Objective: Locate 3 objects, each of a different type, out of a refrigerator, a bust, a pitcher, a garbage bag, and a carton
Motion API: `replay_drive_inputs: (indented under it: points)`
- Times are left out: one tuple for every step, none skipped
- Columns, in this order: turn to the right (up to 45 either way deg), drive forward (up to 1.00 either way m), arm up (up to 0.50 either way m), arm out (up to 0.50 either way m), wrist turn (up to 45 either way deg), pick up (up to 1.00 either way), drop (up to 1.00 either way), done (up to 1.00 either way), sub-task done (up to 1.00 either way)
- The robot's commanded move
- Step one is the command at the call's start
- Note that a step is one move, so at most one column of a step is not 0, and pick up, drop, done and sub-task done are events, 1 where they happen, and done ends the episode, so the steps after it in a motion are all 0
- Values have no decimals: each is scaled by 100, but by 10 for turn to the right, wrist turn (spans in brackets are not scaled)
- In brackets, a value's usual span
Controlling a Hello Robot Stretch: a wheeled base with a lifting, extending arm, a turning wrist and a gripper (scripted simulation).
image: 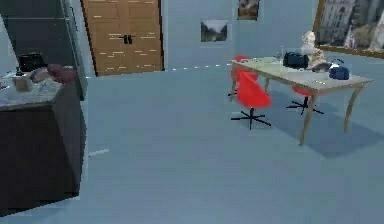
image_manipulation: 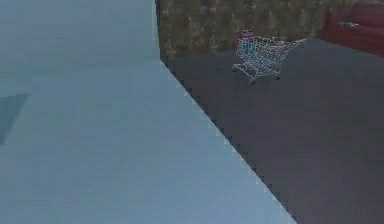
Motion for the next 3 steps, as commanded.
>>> replay_drive_inputs:
  points:
    - [0,45,0,0,0,0,0,0,0]
    - [-210,0,0,0,0,0,0,0,0]
    - [0,90,0,0,0,0,0,0,0]
